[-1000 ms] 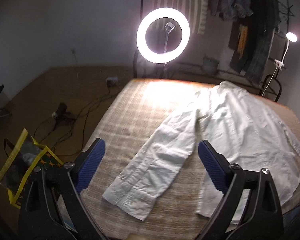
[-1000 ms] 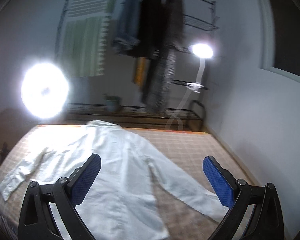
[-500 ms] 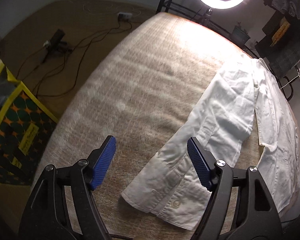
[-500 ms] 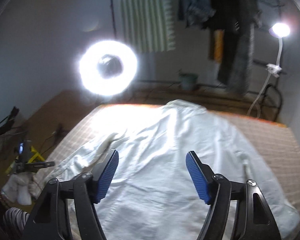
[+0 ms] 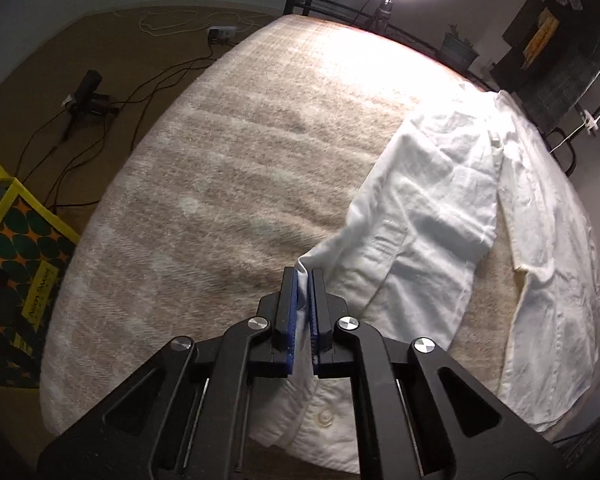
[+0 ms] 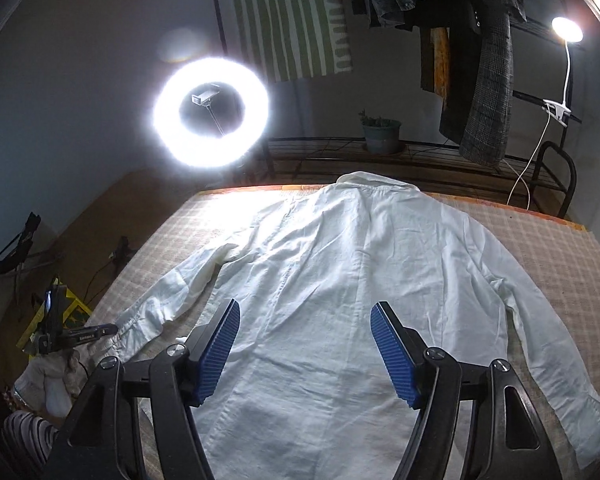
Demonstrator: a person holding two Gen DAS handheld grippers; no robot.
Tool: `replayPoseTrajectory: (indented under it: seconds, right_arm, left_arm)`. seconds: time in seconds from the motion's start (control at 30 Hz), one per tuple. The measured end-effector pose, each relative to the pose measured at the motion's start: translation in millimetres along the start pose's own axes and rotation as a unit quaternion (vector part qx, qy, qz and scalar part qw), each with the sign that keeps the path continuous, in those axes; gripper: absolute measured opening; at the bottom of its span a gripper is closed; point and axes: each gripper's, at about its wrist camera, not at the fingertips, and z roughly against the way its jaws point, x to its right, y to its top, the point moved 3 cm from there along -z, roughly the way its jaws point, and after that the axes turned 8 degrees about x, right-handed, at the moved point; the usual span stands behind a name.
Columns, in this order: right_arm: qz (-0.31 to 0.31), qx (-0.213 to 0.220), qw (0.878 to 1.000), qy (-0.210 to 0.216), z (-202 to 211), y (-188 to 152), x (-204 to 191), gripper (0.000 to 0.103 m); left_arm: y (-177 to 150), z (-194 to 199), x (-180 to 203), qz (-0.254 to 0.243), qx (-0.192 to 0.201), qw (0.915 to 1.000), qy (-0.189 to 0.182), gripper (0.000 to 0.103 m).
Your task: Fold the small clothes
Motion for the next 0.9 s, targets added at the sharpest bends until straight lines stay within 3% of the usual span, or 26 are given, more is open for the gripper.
replayPoseTrajectory:
  seconds: [0.17,0.4,0.6,0.77,0.9]
  right_arm:
    - [0.009,-0.005,1.000,-0.002,5.7,-1.8,3.0,0.070]
    - [-0.002,-0.025,1.000,-0.002,-0.5,-6.2,15.2,0.050]
    - [-0.013,-0.035,0.999,-0.001,-5.8,-9.1,24.2,0.041]
    - [-0.013,-0.035,0.999,0.001,-4.4,-10.5,29.2,0.040]
    - [-0.021,-0.047,0.999,0.013,-10.4,-13.7,32.5,0.040]
  left_arm:
    - [13.4,14.7,27.3,-0.014,0.022,0.9988,-0.040,0.002]
    - [36.2,33.9,95.1,-0.093,0.031,0.9916,-0.085,0.001]
    - [40.7,46.0,181.1,-0.200,0.009,0.9720,-0.123,0.001]
    - [12.4,56.3,232.5,-0.219,-0.011,0.9592,-0.178,0.001]
    - [-30.9,56.9,254.4,-0.269,-0.035,0.9454,-0.180,0.001]
